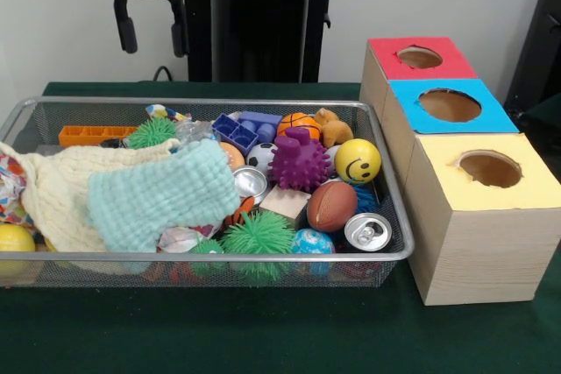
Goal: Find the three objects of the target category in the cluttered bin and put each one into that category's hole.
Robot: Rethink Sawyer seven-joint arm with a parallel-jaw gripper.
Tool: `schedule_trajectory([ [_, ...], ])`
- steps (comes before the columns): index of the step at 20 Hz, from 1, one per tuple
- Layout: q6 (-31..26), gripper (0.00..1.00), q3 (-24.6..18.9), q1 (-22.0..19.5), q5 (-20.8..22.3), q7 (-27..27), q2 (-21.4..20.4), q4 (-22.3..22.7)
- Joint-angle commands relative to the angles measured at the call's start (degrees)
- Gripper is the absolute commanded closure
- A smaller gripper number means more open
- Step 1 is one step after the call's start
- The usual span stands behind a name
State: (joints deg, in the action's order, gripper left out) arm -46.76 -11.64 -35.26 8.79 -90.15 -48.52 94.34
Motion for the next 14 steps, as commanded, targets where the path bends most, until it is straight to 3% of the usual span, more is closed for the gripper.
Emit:
schedule_trajectory([
  [1,-2.3,0.00,-3.9,3.0,-1.9,-3.1,0.3,3.2],
  [6,-5.0,0.00,-4.3,6.1,-2.1,-3.4,0.7,-0.7],
  [14,-9.5,0.00,-5.1,9.5,-2.4,-2.8,10.2,-14.0],
])
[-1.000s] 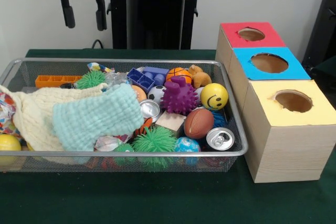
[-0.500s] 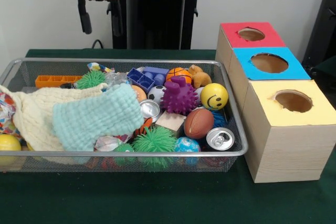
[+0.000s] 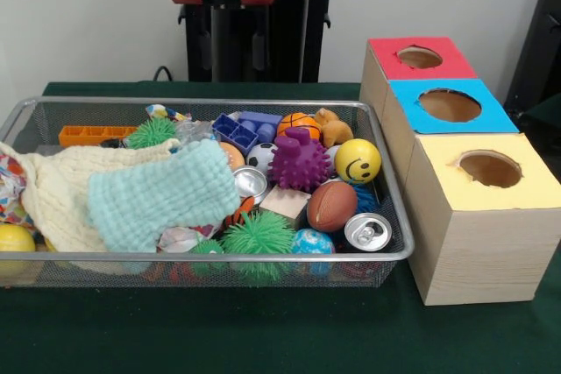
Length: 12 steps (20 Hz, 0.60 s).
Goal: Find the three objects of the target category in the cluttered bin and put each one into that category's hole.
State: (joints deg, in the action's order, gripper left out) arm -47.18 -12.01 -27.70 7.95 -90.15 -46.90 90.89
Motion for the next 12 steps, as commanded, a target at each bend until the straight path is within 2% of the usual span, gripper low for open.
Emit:
schedule_trajectory([
  [1,-9.5,0.00,-4.6,2.1,-1.5,-2.6,9.2,-11.8],
  [6,-13.1,0.00,-3.3,4.2,0.1,-3.4,14.7,-21.7],
  [12,-15.2,0.00,-3.7,4.7,1.0,-0.9,22.6,-31.9],
])
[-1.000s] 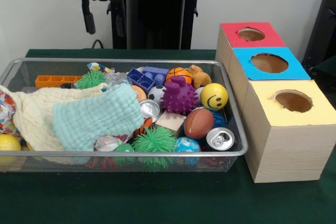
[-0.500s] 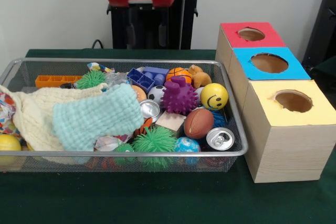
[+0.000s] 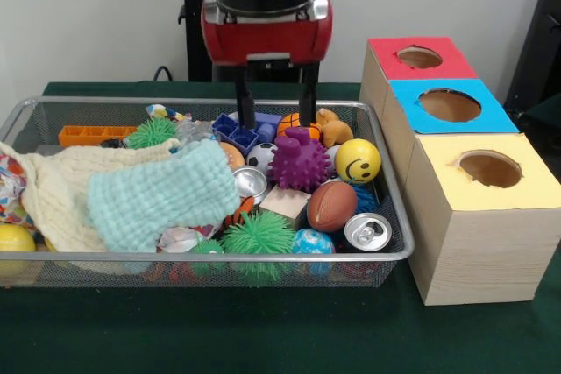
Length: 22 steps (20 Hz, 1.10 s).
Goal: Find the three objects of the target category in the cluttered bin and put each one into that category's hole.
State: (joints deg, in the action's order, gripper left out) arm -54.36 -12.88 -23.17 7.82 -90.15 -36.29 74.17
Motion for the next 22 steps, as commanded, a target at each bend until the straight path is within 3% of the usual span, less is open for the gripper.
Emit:
schedule_trajectory([
  [1,-8.4,0.00,-2.9,0.4,1.3,-0.6,12.9,-16.3],
  [10,-14.8,0.00,-4.4,2.2,0.8,1.7,21.8,-30.8],
  [14,-16.3,0.00,-3.9,2.2,0.6,1.9,21.6,-31.5],
  [15,-17.8,0.00,-3.9,2.3,0.8,2.1,22.4,-33.5],
  [19,-17.1,0.00,-2.9,1.3,0.1,2.3,19.9,-29.8],
  [22,-14.3,0.00,-2.0,0.4,-0.3,2.3,16.3,-23.4],
])
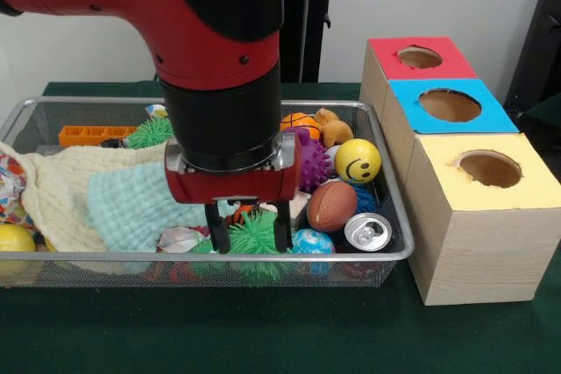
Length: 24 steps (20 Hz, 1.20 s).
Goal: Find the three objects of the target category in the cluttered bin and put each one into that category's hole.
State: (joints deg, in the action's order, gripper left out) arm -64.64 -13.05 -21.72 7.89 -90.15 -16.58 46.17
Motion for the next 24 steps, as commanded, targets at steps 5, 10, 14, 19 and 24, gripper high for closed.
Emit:
schedule_trajectory([
  [5,0.0,0.00,-1.3,-2.8,-0.7,2.8,-8.4,13.0],
  [10,0.9,0.00,-1.3,-3.7,-0.5,3.1,-12.6,18.1],
  [14,3.8,0.00,-1.8,-4.9,0.4,3.7,-12.8,20.0],
  [19,6.8,0.00,-3.4,-6.8,2.4,6.6,-7.6,18.3],
  [24,8.1,0.00,-4.5,-7.9,3.1,8.7,-4.1,16.9],
])
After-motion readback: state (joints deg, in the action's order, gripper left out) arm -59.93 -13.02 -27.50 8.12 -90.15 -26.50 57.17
